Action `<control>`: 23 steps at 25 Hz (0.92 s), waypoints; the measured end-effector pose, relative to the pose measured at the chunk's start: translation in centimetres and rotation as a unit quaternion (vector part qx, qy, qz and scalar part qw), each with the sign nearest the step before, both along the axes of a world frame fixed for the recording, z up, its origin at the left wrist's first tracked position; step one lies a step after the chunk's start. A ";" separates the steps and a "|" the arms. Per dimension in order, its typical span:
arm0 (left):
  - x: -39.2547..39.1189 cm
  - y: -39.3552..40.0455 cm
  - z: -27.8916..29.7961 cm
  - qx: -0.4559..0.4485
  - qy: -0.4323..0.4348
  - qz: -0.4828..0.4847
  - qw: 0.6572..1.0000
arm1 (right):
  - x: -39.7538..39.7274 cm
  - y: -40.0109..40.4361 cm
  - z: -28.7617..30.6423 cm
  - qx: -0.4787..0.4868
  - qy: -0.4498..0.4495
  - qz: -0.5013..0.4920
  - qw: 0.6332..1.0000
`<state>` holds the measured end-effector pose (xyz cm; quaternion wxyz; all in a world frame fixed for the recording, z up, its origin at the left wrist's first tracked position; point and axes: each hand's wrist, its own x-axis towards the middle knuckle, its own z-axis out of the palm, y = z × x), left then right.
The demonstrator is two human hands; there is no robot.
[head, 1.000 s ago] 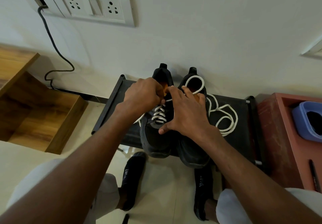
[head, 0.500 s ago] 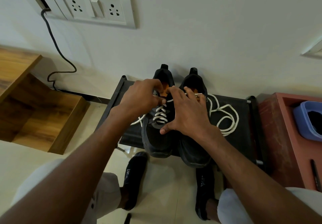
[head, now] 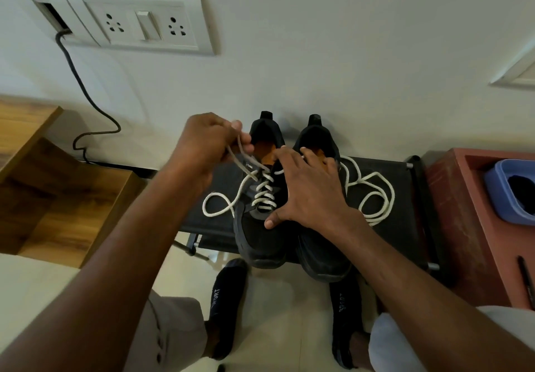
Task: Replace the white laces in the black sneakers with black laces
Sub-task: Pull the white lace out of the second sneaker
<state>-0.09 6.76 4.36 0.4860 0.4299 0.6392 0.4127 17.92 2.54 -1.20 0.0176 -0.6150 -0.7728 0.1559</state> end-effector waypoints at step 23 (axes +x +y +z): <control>0.8 1.1 -2.4 0.048 0.363 -0.171 0.915 | 0.1 0.2 -0.4 0.005 -0.011 0.000 1.000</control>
